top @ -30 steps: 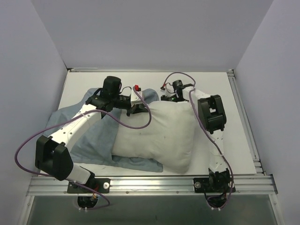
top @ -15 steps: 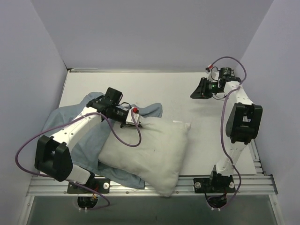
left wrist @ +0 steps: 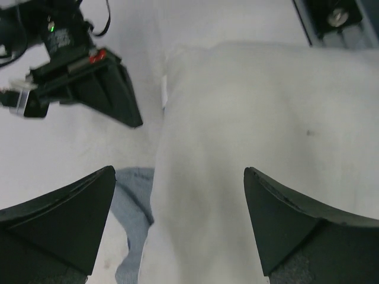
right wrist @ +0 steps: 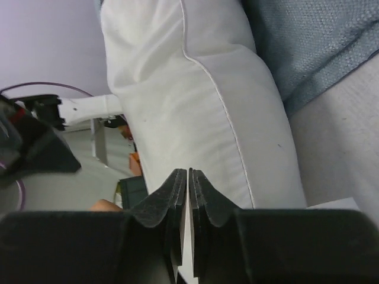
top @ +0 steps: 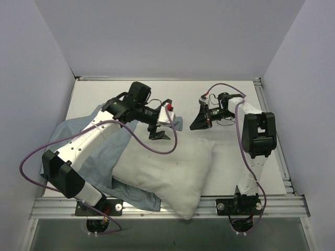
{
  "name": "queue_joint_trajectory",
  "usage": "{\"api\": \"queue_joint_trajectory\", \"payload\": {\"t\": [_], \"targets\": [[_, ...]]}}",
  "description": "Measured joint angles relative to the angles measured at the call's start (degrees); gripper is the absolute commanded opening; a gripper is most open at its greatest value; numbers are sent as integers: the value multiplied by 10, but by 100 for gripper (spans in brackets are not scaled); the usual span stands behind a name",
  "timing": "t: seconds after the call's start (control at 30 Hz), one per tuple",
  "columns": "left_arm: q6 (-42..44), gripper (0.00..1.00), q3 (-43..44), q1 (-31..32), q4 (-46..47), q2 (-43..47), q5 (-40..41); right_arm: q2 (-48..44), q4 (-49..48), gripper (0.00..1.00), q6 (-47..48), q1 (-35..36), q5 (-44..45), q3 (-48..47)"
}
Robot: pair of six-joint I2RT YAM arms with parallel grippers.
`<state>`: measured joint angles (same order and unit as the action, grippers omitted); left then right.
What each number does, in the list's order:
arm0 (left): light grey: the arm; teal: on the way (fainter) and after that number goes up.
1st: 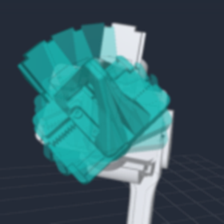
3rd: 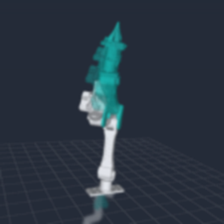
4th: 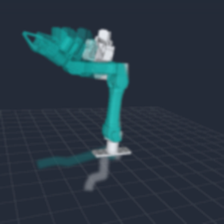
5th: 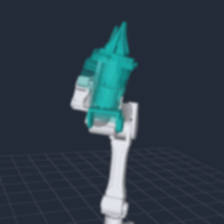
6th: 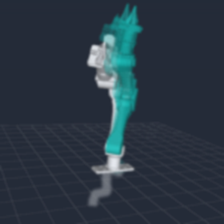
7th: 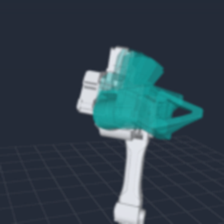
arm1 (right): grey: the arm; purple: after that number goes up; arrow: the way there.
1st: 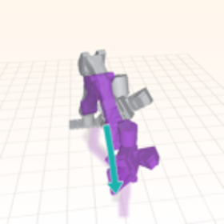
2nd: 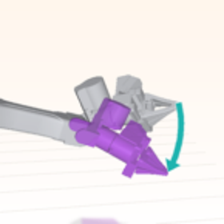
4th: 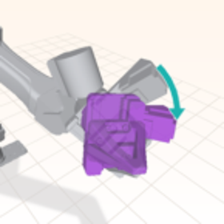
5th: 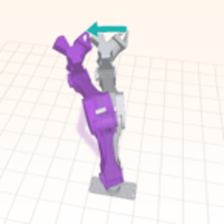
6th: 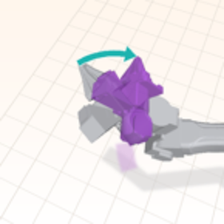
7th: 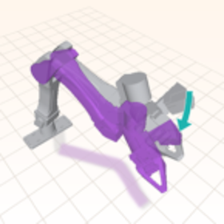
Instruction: Put the pillow into the pillowcase
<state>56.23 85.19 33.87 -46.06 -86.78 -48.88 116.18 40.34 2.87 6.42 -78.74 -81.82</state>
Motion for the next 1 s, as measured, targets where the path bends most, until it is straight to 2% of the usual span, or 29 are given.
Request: {"api": "queue_joint_trajectory", "payload": {"t": [0.17, 0.27, 0.3, 0.37, 0.43, 0.5, 0.6, 0.73, 0.8, 0.87, 0.9, 0.93, 1.0], "targets": [[-122, 98, 61, 144, 14, -33, 95, 2, 13, 1, -4, -12, -34, 0], [-184, 97, 66, 213, 21, -73, 175, 13, 19, 14, -11, -12, -42, 0], [-202, 97, 69, 232, 21, -90, 203, 16, 21, 22, -13, -14, -39, 0], [-244, 97, 89, 266, 19, -129, 281, 18, 21, 28, -21, -18, -17, 0], [-290, 97, 122, 301, 20, -172, 364, 18, 15, 48, -45, -31, 16, -4], [-331, 97, 152, 333, 23, -207, 440, 18, -5, 64, -74, -57, 51, -8], [-384, 98, 166, 370, 21, -232, 514, 18, -28, 68, -110, -110, 105, -28], [-445, 97, 164, 378, 8, -266, 536, 16, -47, 72, -135, -160, 144, -57], [-465, 72, 161, 361, 6, -291, 517, 12, -52, 73, -136, -169, 156, -58], [-473, 39, 161, 324, 3, -316, 442, 6, -55, 74, -135, -170, 169, -52], [-473, 11, 161, 300, 3, -324, 394, 1, -58, 74, -133, -169, 174, -44], [-473, 0, 161, 273, 1, -327, 347, -5, -58, 74, -131, -169, 179, -34], [-466, 0, 161, 220, 3, -321, 254, -21, -61, 74, -128, -168, 185, -4]]}}
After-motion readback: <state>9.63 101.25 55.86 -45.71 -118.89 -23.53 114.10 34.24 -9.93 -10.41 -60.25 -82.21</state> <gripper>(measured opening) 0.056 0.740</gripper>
